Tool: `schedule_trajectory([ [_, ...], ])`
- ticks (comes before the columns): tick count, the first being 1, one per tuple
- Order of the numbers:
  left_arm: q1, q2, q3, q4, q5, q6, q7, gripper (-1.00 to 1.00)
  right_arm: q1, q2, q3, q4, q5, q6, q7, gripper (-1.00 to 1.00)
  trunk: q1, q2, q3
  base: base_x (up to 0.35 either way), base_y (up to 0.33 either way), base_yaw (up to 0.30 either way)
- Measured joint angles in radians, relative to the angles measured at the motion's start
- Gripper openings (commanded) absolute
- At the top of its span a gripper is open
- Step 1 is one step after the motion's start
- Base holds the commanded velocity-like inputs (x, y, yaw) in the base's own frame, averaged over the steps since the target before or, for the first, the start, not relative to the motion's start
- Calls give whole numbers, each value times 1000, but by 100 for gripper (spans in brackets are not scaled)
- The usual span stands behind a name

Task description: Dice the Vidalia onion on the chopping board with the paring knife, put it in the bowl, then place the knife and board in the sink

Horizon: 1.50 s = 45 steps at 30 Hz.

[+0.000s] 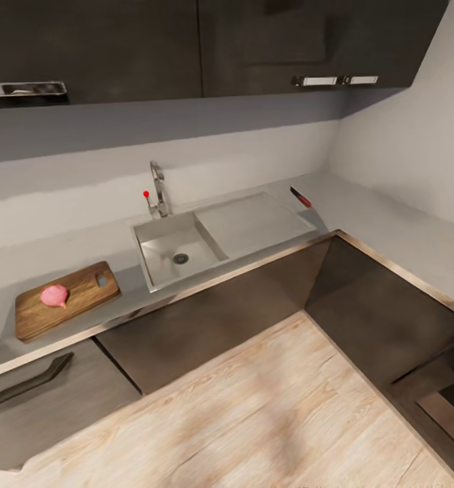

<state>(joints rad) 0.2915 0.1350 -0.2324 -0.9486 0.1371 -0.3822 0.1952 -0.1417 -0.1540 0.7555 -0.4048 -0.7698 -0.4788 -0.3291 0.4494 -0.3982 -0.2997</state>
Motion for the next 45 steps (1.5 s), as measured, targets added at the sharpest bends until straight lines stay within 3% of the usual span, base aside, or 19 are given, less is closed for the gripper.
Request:
schedule_trajectory([
  [12,0,0,0,3,0,0,0,100,0,0,-1,0,0,0,-1,100,0,0,12,0,0,-226],
  [32,-3,-2,1,40,0,0,0,100,0,-1,-2,-14,0,-3,0,100,0,0,14,0,0,-12],
  [36,-3,-2,1,48,0,0,-1,100,-40,-10,-4,-147,66,28,-25,100,0,0,14,0,0,0],
  [38,-3,-2,0,51,0,0,-1,100,-100,-16,-14,-273,154,164,-92,100,0,0,14,0,0,0],
  [41,-3,-2,0,52,0,0,-1,100,-160,-17,-56,-400,210,355,-154,100,0,0,14,0,0,0],
  [44,-3,-2,0,52,0,0,-1,100,-257,-14,-174,-579,261,603,-202,100,0,0,14,0,0,0],
  [45,-3,-2,0,52,0,0,-1,100,-277,-13,-195,-603,269,638,-207,100,0,0,14,0,0,0],
])
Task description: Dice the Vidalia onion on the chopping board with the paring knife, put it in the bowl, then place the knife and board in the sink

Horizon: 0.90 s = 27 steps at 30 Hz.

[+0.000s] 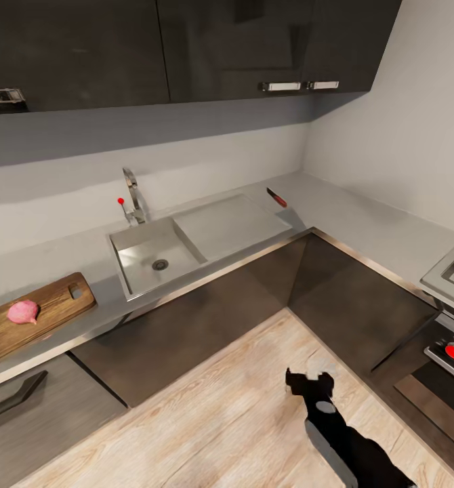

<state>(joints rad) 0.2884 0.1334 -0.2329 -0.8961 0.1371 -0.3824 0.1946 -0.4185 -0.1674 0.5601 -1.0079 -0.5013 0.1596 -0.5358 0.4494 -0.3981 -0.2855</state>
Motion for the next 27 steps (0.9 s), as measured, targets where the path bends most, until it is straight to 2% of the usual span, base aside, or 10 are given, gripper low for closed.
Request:
schedule_trajectory([
  [4,0,0,0,1,0,0,-1,100,-169,3,-83,-78,45,200,-13,100,0,0,0,0,0,0],
  [7,0,-5,0,1,0,0,-1,100,-307,8,-99,-85,57,311,-17,100,0,0,0,0,0,0],
  [10,0,-13,0,2,-1,0,-1,100,-483,36,-105,-19,61,381,-19,100,0,0,0,0,0,0],
  [13,0,-15,-1,2,-1,0,-1,100,-648,86,-108,134,63,404,-18,100,0,0,0,0,0,0],
  [14,0,-16,-1,1,-1,0,-1,100,-726,107,-109,217,64,408,-16,100,0,0,0,0,0,0],
  [15,-1,-16,-2,1,-2,0,-1,100,-860,145,-111,388,56,409,-14,100,0,1,0,0,0,0],
  [17,-1,-18,-2,0,-2,0,-1,100,-1037,172,-111,535,61,410,-11,100,0,0,0,0,0,0],
  [19,-1,-24,-2,0,-2,0,-2,100,-1129,186,-111,615,53,407,4,100,0,0,0,0,0,0],
  [23,-1,-27,-2,-1,-2,1,-2,100,-1173,194,-109,659,46,379,82,100,0,0,0,122,-116,0],
  [27,-1,-28,-2,-2,-2,1,-2,100,-1177,197,-109,740,51,291,221,100,0,0,0,213,-198,0],
])
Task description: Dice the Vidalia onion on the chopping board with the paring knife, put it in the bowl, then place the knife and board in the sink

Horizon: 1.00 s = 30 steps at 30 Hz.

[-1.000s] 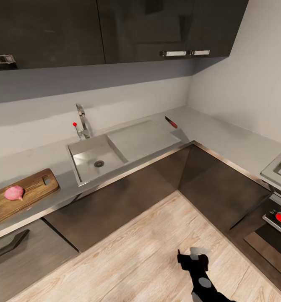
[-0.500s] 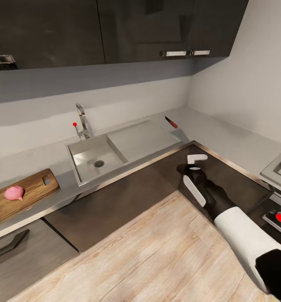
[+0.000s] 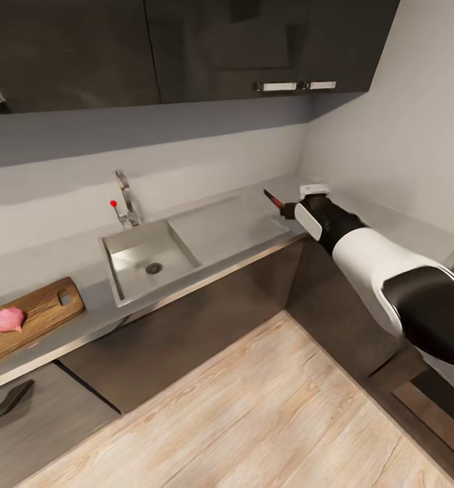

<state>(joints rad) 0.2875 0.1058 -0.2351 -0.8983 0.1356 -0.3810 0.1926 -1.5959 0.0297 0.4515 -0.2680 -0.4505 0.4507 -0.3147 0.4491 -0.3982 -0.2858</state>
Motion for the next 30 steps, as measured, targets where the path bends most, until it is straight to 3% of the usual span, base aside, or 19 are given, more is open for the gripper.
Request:
schedule_trajectory([
  [3,0,0,0,-2,0,0,1,100,-1,0,0,83,0,-22,54,100,0,0,0,256,-184,0],
  [8,1,0,0,-2,0,0,1,100,-1,1,0,123,-1,-32,73,100,0,0,0,291,-98,0],
  [24,0,0,0,-15,0,0,1,100,0,15,0,134,-2,-36,77,100,0,0,0,313,-27,3],
  [30,0,0,0,-12,0,0,1,100,-1,17,1,135,-1,-36,77,100,0,0,0,252,-204,184],
])
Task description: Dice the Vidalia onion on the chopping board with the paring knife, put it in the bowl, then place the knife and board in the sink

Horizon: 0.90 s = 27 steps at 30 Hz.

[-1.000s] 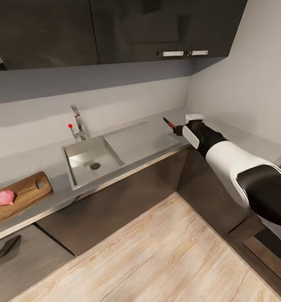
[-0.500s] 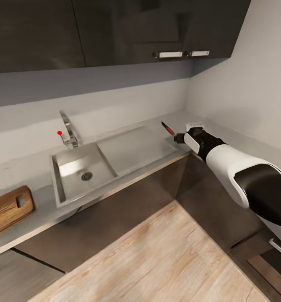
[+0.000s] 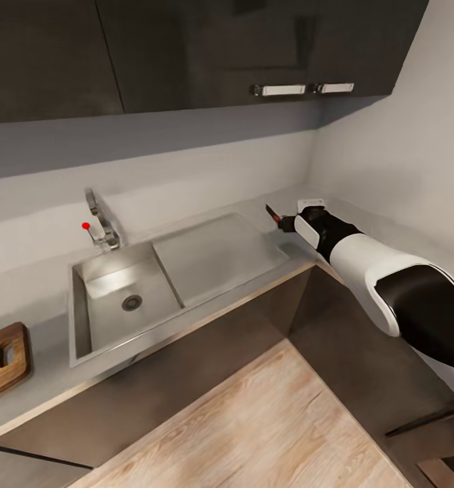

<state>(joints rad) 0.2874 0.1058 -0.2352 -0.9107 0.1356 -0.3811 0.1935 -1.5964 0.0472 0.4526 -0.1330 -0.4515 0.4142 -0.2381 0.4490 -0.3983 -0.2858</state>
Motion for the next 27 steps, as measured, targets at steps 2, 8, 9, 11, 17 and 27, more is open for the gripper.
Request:
schedule_trajectory([
  [2,0,0,0,0,0,0,0,100,0,1,0,0,0,0,0,100,0,0,0,238,-225,259],
  [8,0,0,0,1,0,0,0,100,4,0,0,0,0,-1,0,100,0,0,0,236,-228,268],
  [9,0,0,0,1,0,0,0,100,4,0,0,0,0,-1,0,100,0,0,0,235,-228,237],
  [11,0,0,0,1,0,0,0,100,6,-1,0,0,0,-1,0,100,0,0,-1,235,-228,150],
  [17,0,0,0,1,0,0,0,100,12,-10,-1,15,2,-10,1,100,0,0,-1,226,-231,35],
  [27,0,-1,1,34,0,-1,-2,100,40,-128,-1,115,4,-160,225,100,0,0,-1,42,-43,1],
])
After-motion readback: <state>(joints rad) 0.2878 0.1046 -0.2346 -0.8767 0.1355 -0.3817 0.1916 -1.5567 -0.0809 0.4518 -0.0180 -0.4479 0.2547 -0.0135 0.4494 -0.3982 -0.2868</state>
